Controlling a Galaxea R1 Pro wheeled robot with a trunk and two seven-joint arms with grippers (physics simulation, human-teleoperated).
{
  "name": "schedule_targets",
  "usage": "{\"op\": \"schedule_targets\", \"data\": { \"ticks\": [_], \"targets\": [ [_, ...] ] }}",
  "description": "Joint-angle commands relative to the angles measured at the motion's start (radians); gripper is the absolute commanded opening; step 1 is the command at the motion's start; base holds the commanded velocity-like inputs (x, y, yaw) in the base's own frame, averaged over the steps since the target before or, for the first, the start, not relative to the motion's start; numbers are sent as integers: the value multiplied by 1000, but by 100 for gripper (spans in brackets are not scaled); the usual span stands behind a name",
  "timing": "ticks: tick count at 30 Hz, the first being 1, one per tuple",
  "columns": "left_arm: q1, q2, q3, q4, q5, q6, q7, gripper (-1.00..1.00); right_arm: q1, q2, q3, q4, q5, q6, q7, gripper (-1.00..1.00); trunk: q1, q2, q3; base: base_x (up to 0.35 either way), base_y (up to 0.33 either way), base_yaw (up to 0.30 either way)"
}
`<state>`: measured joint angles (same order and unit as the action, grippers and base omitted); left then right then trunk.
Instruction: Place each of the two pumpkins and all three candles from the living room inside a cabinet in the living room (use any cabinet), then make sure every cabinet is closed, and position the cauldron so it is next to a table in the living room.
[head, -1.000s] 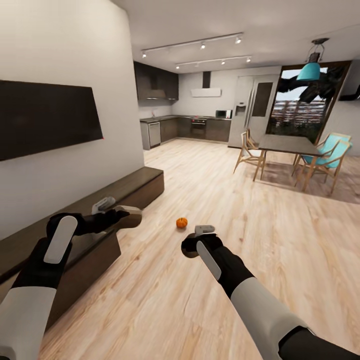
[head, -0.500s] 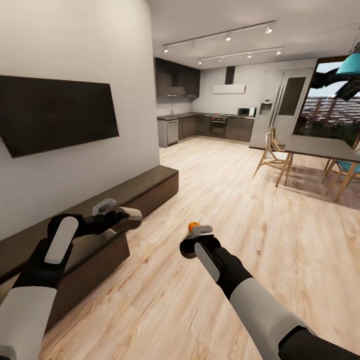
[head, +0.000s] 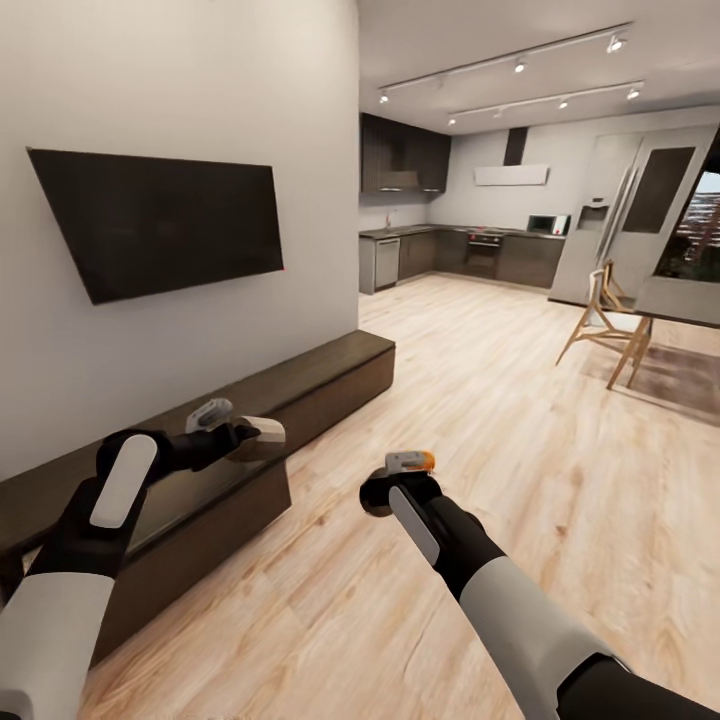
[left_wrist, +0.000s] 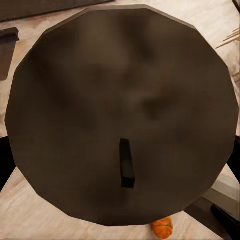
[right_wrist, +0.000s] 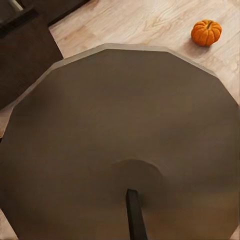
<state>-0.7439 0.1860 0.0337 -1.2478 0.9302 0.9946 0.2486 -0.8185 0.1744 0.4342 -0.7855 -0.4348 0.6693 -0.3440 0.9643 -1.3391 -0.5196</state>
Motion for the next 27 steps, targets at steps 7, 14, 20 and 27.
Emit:
{"op": "schedule_targets", "data": {
  "ticks": [7, 14, 20, 27],
  "targets": [
    [0, 1, 0, 9, 7, -2, 0, -100, -1, 0, 0, 0, 1, -1, 1, -100, 0, 0, 0, 26, -12, 284],
    [1, 2, 0, 15, 42, -3, -2, -100, 0, 0, 28, 0, 1, -2, 0, -100, 0, 0, 0, 271, -78, 286],
    [1, 4, 0, 33, 54, -4, -2, -100, -1, 0, 30, 0, 1, -2, 0, -100, 0, 0, 0, 322, -79, 288],
    [1, 4, 0, 37, 55, -4, -2, -100, 0, 0, 30, 0, 1, -2, 0, -100, 0, 0, 0, 323, -77, 288]
  ]
}}
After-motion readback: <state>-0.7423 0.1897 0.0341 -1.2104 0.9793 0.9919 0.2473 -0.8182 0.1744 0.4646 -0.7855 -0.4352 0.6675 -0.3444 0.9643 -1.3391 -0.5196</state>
